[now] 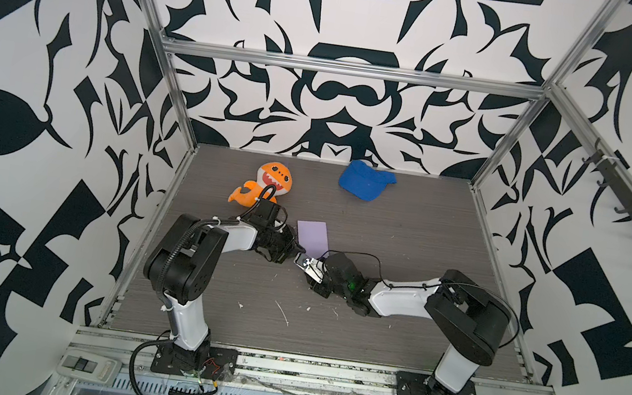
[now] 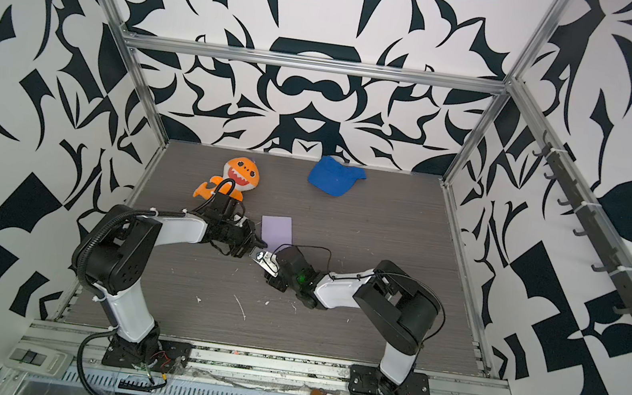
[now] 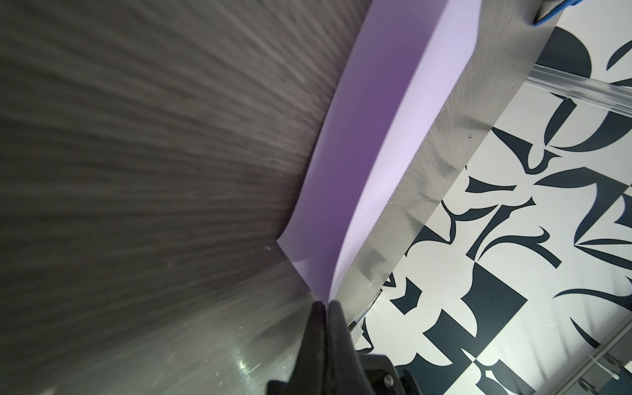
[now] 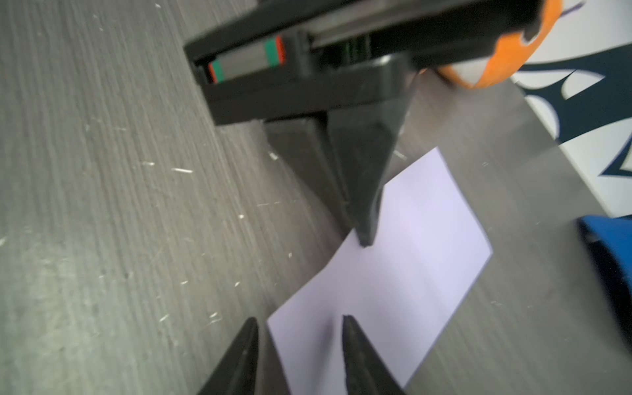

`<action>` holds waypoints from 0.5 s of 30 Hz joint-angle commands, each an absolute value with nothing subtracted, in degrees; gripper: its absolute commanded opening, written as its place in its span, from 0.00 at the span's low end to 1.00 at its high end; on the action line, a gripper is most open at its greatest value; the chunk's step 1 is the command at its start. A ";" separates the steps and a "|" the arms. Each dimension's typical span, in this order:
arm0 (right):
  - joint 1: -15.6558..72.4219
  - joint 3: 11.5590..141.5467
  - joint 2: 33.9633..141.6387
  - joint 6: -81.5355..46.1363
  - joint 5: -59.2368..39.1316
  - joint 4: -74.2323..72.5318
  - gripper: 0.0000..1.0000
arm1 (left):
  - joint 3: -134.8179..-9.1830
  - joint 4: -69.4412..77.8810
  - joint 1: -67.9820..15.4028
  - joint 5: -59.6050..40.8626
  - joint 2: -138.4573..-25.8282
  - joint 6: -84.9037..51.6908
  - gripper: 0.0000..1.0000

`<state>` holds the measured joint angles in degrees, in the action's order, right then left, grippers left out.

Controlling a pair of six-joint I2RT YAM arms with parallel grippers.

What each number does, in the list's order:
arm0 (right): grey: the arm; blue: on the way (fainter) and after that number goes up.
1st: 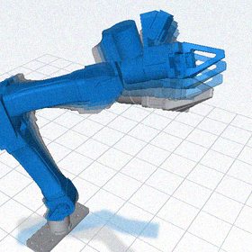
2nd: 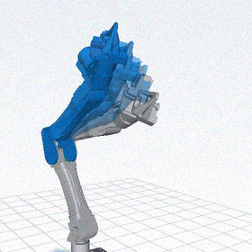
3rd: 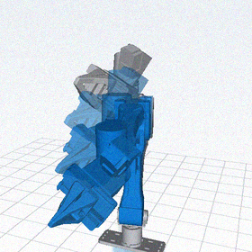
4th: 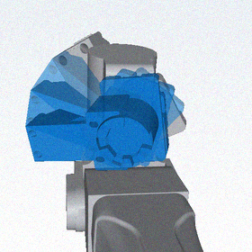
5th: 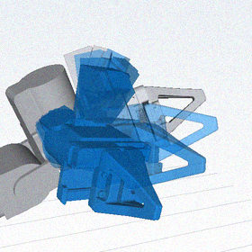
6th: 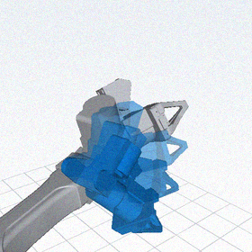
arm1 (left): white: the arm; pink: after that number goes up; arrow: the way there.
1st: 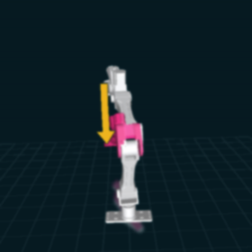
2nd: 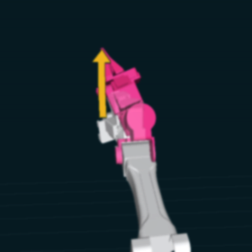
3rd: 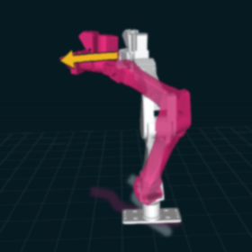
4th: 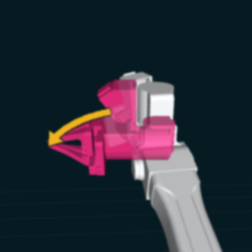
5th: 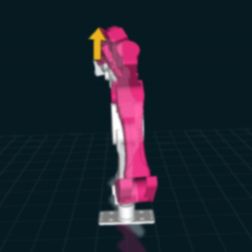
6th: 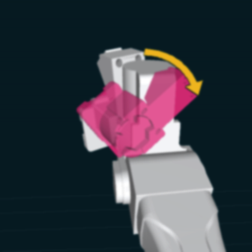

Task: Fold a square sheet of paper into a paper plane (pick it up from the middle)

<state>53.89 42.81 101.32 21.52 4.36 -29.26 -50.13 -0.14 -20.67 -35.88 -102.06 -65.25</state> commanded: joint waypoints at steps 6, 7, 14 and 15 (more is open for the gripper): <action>54.18 43.07 100.28 22.09 5.97 -33.35 0.23 | -50.72 -1.76 -20.91 -35.51 -100.73 -66.00 0.06; 54.14 42.99 100.20 22.03 5.93 -33.32 0.20 | -50.78 -1.81 -20.88 -35.51 -100.77 -65.91 0.06; 54.15 42.81 98.94 21.63 5.09 -31.91 0.05 | -51.66 -5.02 -20.15 -35.28 -99.26 -63.98 0.18; 54.16 42.72 98.44 21.31 4.57 -31.40 0.03 | -52.06 -6.44 -19.39 -34.89 -98.42 -62.78 0.21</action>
<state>53.89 42.76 101.30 22.06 5.13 -31.03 -50.37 -2.44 -20.51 -35.68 -101.62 -64.90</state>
